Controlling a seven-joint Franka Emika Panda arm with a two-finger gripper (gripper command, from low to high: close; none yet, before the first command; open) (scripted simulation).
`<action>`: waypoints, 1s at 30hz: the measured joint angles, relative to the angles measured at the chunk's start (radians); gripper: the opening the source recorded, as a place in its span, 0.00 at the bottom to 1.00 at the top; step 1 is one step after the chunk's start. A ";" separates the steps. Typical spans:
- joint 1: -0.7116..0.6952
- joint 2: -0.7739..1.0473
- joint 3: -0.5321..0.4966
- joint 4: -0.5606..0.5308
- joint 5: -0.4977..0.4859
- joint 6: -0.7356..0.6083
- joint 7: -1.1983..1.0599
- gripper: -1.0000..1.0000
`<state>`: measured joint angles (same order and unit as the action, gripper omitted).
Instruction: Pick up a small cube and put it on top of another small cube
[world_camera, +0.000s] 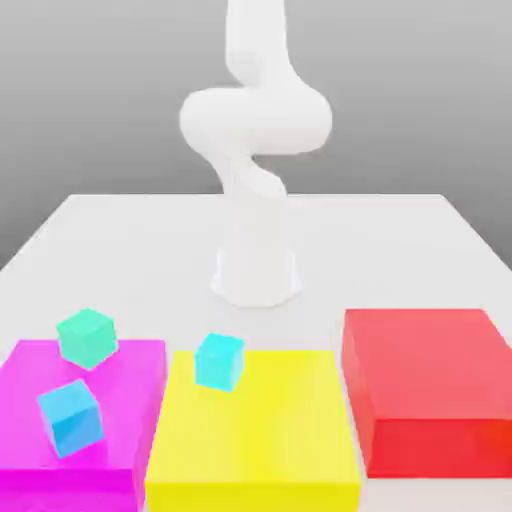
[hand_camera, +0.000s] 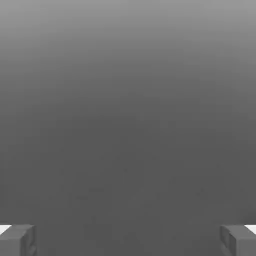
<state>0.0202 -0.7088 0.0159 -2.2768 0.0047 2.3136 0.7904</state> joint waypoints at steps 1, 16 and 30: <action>0.009 0.039 0.007 0.010 0.002 0.005 -0.004 0.50; 0.113 0.585 0.143 0.150 -0.028 0.084 -0.021 0.50; 0.283 1.101 0.201 0.281 -0.157 0.151 0.031 0.50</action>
<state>0.3033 0.3927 0.2170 -1.9955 -0.1521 2.4644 0.8216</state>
